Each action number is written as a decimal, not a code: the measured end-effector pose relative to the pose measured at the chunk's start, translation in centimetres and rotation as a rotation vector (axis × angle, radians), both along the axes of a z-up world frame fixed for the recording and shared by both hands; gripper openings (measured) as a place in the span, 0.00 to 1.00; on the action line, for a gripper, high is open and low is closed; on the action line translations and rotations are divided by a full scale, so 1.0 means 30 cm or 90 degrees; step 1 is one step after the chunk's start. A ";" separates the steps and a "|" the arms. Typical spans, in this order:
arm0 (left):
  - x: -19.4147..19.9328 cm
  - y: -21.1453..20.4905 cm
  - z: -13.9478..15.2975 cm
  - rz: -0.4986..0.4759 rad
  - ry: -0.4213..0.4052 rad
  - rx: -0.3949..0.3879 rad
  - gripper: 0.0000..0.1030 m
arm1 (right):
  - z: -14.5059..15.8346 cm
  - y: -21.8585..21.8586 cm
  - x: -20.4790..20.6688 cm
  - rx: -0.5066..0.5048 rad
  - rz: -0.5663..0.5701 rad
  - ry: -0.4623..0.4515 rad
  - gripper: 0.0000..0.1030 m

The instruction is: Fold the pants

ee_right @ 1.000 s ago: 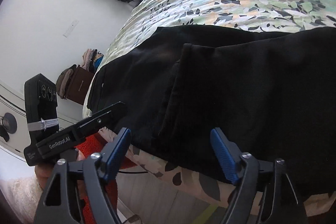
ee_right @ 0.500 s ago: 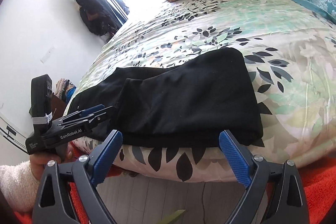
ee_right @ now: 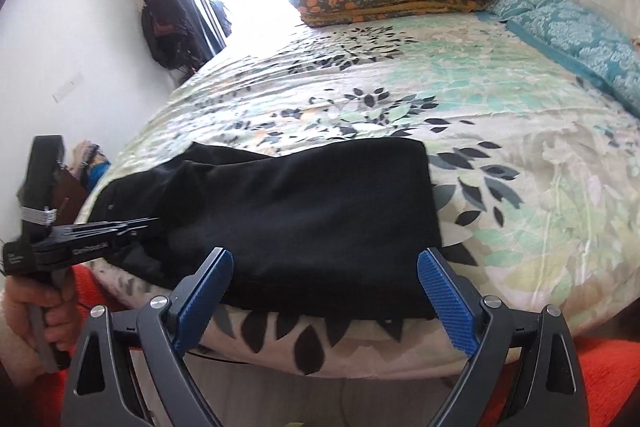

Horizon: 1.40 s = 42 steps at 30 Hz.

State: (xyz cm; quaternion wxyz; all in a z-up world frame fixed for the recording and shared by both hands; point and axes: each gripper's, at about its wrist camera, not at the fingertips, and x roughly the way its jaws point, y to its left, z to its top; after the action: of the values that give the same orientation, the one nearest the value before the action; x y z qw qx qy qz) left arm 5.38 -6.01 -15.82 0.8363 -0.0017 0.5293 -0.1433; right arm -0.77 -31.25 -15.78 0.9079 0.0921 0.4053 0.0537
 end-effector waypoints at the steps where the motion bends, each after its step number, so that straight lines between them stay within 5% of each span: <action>1: 0.002 0.001 -0.030 0.006 0.015 0.000 0.03 | -0.019 0.012 0.031 -0.032 -0.006 0.010 0.91; 5: -0.015 -0.017 -0.038 -0.005 0.004 0.022 0.12 | -0.163 0.062 0.157 -0.108 0.014 0.112 0.91; 6: -0.011 -0.011 -0.023 0.001 0.000 0.020 0.25 | -0.197 0.076 0.169 -0.132 0.018 0.134 0.92; 7: -0.006 0.004 -0.004 0.016 -0.009 0.014 0.49 | -0.216 0.086 0.172 -0.147 0.022 0.138 0.94; 9: 0.003 0.045 0.032 0.056 -0.042 -0.004 0.71 | -0.214 0.088 0.171 -0.151 0.019 0.128 0.94; 13: 0.071 0.031 -0.030 0.043 0.033 -0.018 0.71 | -0.221 0.082 0.164 -0.153 0.018 0.127 0.95; 16: 0.084 -0.018 -0.094 0.028 0.051 0.033 0.71 | -0.222 0.082 0.161 -0.154 0.017 0.126 0.96; 17: 0.077 -0.028 -0.089 0.026 0.035 0.031 0.59 | -0.221 0.080 0.160 -0.152 0.017 0.126 0.96; 18: 0.069 -0.036 -0.079 0.019 0.023 0.017 0.18 | -0.217 0.078 0.158 -0.150 0.017 0.125 0.96; 21: 0.065 -0.041 -0.030 0.006 -0.005 0.013 0.08 | -0.184 0.072 0.141 -0.149 0.013 0.108 0.96; 24: 0.060 -0.006 0.016 0.016 -0.026 -0.001 0.08 | -0.119 0.074 0.110 -0.148 0.012 0.051 0.96; 28: 0.080 -0.012 -0.045 0.007 0.002 0.031 0.10 | -0.076 0.107 0.097 -0.154 0.031 -0.002 0.96; 33: 0.055 -0.051 -0.068 -0.014 -0.032 0.089 0.13 | -0.113 0.173 0.118 -0.179 0.078 0.018 0.96; 35: 0.053 -0.050 -0.071 -0.011 -0.035 0.094 0.17 | -0.191 0.197 0.142 -0.186 0.104 0.087 0.96; 39: 0.041 -0.026 -0.071 0.010 -0.037 0.104 0.65 | -0.228 0.194 0.148 -0.173 0.106 0.105 1.00; 42: 0.018 0.011 -0.053 0.022 -0.045 0.076 0.68 | -0.213 0.186 0.142 -0.169 0.100 0.099 1.00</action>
State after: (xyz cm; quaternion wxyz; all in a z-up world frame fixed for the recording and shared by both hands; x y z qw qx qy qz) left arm 5.93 -5.69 -17.40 0.8553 0.0443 0.5069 -0.0972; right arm 3.48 -25.67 -22.18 0.8709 -0.0566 0.4842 0.0630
